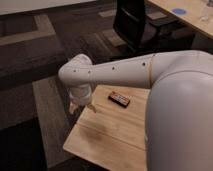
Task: Place the eraser in the ceramic cup
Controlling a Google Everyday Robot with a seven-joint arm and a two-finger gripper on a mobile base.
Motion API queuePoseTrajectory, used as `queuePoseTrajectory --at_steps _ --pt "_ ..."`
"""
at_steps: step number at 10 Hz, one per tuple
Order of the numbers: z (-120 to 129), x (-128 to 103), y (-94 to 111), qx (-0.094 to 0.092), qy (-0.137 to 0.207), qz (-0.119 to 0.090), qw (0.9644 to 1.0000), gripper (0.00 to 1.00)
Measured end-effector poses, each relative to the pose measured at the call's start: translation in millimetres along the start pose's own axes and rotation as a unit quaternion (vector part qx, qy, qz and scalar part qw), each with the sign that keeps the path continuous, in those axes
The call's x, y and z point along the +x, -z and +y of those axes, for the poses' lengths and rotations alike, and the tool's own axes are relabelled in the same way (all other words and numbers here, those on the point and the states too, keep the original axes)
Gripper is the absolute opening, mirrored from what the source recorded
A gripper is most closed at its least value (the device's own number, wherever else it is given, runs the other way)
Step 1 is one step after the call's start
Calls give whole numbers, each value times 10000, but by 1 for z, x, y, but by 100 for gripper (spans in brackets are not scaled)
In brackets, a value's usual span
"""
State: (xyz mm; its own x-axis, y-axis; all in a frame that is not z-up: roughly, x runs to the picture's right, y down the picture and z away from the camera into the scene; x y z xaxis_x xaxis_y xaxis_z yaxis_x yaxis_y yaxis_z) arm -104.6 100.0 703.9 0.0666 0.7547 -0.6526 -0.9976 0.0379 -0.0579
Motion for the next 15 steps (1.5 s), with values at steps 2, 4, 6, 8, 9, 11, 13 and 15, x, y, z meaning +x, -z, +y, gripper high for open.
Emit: queuePoseTrajectory --at_steps 2,4,6,8,9,11,13,15 --pt "0 0 0 0 1 0 10000 65" --pt "0 0 0 0 0 0 10000 65" --pt "0 0 0 8 14 -7 10000 65" --pt "-13 -3 0 199 390 43 9990 65" --pt "-22 -4 0 298 637 108 9975 65" --pt "-46 -6 8 565 1720 390 9827 65" --pt "-71 -9 18 773 2829 608 9541 65" --pt "-90 -12 27 813 4159 759 9026 65"
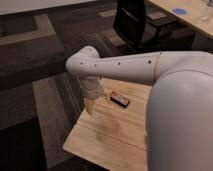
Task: Place the eraser in the ceramic cup
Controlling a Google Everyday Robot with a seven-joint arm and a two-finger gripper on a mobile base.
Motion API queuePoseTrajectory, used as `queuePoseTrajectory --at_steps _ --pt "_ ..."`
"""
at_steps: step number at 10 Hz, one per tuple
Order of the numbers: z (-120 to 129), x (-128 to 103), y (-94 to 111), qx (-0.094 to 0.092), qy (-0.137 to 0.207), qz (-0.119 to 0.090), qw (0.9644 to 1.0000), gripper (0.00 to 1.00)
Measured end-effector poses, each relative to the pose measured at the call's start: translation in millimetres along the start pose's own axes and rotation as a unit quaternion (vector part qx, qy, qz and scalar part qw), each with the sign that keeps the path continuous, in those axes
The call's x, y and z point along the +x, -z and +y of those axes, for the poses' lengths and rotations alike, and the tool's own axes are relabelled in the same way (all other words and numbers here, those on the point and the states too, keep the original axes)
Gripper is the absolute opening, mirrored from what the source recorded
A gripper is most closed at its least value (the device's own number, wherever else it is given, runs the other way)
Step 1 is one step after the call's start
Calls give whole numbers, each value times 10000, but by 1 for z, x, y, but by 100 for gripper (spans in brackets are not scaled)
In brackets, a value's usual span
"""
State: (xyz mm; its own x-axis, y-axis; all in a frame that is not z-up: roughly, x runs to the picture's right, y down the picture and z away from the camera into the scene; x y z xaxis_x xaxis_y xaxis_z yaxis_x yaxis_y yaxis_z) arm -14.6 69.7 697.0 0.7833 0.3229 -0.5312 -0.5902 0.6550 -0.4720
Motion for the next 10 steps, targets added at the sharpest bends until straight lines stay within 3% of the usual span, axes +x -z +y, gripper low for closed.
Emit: queuePoseTrajectory --at_steps 3,7,10 --pt "-8 7 2 44 760 52 9971 65" --pt "-10 5 3 68 776 5 9970 65" --pt "-54 -20 -6 258 734 -738 9942 65"
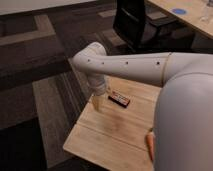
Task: Place the eraser in the ceramic cup
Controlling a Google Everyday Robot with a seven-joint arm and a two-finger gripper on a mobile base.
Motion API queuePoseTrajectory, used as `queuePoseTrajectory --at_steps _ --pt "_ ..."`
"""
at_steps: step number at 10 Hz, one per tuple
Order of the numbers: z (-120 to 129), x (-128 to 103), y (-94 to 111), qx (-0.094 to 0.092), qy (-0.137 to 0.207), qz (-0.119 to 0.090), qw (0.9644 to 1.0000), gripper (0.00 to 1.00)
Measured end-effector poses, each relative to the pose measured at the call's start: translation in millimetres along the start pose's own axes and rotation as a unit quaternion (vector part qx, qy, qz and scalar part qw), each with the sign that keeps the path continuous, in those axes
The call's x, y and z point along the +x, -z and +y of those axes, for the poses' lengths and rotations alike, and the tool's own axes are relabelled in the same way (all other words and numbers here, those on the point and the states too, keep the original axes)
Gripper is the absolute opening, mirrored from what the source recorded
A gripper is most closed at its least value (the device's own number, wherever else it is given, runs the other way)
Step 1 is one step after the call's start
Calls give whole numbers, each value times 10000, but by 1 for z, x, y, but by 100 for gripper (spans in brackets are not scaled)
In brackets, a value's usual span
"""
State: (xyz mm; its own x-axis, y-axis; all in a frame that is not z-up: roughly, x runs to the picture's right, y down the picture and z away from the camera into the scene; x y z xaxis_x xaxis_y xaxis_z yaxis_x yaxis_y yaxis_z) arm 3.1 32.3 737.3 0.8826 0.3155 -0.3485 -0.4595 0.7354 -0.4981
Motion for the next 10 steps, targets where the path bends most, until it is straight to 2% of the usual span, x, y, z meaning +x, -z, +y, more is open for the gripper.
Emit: queuePoseTrajectory --at_steps 2,4,6,10 --pt "-20 -5 -11 7 4 -307 9995 65" --pt "-42 -5 -29 -72 25 -488 9988 65" --pt "-67 -2 -45 -129 52 -536 9985 65" --pt "-102 -2 -71 -254 -54 -649 9976 65"
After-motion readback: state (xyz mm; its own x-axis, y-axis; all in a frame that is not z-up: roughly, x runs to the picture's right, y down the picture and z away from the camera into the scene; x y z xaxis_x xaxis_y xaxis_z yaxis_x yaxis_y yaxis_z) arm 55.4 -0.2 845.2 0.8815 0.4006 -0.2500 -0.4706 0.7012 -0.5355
